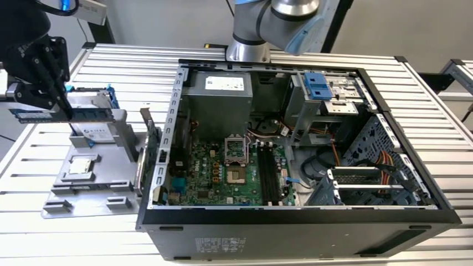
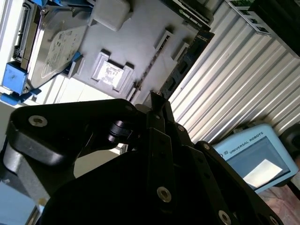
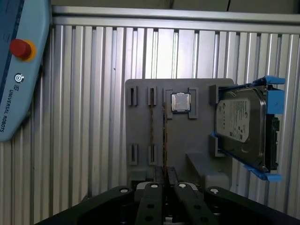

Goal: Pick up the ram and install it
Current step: 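Pick up the ram and move it above insertion slot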

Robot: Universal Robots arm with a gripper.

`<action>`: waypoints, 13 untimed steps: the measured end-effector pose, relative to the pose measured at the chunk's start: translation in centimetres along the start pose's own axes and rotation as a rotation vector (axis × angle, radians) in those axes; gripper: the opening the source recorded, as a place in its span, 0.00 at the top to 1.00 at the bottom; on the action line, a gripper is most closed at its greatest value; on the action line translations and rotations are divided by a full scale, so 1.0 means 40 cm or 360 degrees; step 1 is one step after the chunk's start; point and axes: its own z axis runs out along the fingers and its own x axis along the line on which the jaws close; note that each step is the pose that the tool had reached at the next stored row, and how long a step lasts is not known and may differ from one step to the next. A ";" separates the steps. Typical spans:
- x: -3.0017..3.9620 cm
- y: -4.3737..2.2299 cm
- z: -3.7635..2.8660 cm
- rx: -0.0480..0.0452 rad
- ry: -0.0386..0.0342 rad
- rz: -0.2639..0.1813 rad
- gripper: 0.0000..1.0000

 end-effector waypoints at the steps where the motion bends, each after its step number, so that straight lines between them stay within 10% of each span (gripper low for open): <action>1: 0.000 -0.002 0.000 0.0000 0.0000 0.0000 1.00; 13: 0.002 -0.048 0.000 0.0000 0.0000 0.0000 1.00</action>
